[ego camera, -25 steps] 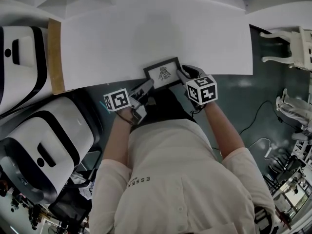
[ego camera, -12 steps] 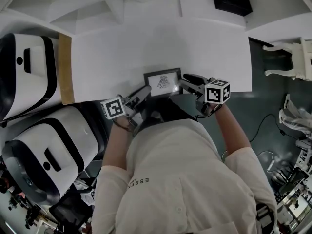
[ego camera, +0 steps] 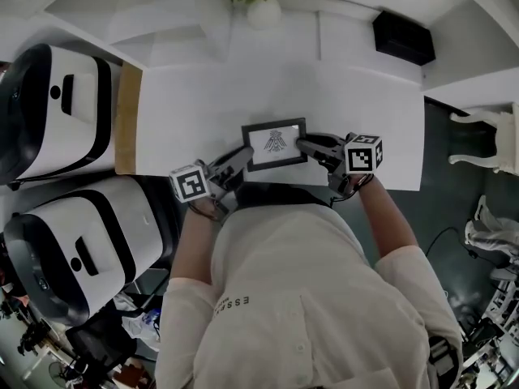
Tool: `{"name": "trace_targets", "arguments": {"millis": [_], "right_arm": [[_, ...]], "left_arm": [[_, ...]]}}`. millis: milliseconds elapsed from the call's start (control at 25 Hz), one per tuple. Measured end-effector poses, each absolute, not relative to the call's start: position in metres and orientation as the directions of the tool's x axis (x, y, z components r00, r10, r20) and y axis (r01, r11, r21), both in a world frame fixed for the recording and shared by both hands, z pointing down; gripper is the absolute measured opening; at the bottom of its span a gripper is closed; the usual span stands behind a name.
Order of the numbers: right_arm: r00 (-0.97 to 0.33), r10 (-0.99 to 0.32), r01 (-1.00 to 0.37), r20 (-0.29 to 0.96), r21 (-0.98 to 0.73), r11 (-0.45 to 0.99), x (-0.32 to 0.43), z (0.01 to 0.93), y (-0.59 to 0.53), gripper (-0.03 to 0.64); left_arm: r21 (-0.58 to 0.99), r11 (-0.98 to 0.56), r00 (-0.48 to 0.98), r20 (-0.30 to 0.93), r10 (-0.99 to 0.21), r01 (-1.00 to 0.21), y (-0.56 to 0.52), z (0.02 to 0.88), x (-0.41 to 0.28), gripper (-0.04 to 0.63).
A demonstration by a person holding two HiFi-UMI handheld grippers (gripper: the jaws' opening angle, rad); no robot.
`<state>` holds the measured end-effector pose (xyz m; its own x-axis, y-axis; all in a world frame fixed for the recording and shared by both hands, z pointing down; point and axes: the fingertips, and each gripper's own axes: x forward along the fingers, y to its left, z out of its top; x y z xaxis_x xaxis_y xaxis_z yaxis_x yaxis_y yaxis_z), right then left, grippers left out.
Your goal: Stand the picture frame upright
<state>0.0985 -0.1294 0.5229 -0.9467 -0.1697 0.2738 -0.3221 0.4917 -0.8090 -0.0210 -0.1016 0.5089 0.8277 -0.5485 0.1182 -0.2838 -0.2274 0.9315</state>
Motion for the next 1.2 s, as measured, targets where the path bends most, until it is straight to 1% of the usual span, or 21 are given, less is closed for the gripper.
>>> {"name": "trace_targets", "arguments": {"millis": [160,320,520,840,1040,1200], "right_arm": [[-0.949,-0.165,-0.314,0.268,-0.788,0.53,0.083,0.512,-0.15,0.106],[-0.938,-0.163,-0.341,0.306,-0.735,0.585,0.061,0.506,-0.17,0.101],[-0.911,-0.2,-0.402,0.361,-0.66,0.635,0.028,0.501,-0.196,0.091],[-0.861,-0.276,-0.498,0.427,-0.602,0.624,-0.028,0.506,-0.235,0.092],[-0.801,-0.359,-0.584,0.48,-0.489,0.649,-0.057,0.509,-0.258,0.091],[-0.764,-0.403,-0.631,0.503,-0.454,0.629,-0.075,0.518,-0.273,0.091]], "left_arm": [[0.902,-0.262,0.825,0.155,-0.544,-0.343,-0.121,0.499,-0.037,0.071],[0.843,-0.347,0.837,0.197,-0.511,-0.41,-0.143,0.49,-0.057,0.072],[0.747,-0.423,0.838,0.329,-0.435,-0.513,-0.166,0.498,-0.085,0.074],[0.707,-0.46,0.837,0.38,-0.393,-0.537,-0.213,0.508,-0.142,0.075],[0.592,-0.519,0.787,0.481,-0.385,-0.616,-0.246,0.521,-0.172,0.077],[0.557,-0.538,0.772,0.507,-0.383,-0.632,-0.266,0.529,-0.189,0.077]]}}
